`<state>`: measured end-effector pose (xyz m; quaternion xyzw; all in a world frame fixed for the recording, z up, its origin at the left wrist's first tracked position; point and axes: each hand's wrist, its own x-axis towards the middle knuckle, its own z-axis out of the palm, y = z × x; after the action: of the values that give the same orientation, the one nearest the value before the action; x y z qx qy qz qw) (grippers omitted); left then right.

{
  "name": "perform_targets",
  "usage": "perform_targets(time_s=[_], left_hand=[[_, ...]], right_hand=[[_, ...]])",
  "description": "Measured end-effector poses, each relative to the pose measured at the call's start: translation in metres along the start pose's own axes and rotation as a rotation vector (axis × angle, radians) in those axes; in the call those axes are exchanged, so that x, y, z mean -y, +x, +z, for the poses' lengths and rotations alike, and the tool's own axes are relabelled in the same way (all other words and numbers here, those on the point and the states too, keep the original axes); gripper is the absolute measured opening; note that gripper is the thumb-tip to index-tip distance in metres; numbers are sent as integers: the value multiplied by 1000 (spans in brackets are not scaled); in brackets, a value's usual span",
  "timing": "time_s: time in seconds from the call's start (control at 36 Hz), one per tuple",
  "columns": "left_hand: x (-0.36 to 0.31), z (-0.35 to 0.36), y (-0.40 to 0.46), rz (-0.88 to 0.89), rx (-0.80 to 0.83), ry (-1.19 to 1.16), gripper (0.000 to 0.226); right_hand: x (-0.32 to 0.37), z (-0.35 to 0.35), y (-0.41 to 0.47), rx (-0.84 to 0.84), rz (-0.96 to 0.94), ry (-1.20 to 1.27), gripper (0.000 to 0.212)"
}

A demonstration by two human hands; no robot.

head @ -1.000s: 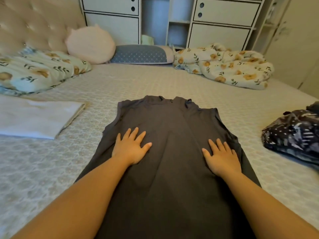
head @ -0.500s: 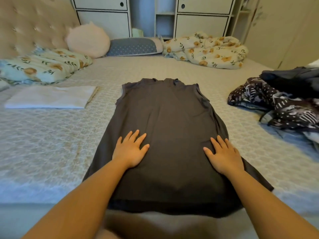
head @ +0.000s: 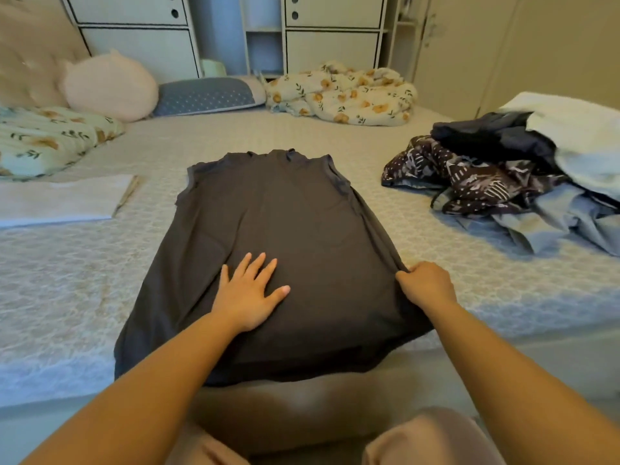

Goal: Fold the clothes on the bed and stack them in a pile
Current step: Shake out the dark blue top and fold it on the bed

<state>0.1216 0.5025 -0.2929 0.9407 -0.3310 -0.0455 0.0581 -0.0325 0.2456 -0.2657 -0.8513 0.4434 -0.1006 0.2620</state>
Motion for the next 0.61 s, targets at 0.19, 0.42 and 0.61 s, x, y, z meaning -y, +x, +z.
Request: perform_targets(time_s=[0.19,0.42,0.61], left_hand=[[-73,3,11,293,128,-61,65],[-145,9,2,517,201,-36,92],[-170,20,-14,492,66,261,81]], right_hand=[[-21,-28,5,153,68,1,44],[-30,-48,6,191,204,215,52],[-38,-41,1,-33,17,267,30]])
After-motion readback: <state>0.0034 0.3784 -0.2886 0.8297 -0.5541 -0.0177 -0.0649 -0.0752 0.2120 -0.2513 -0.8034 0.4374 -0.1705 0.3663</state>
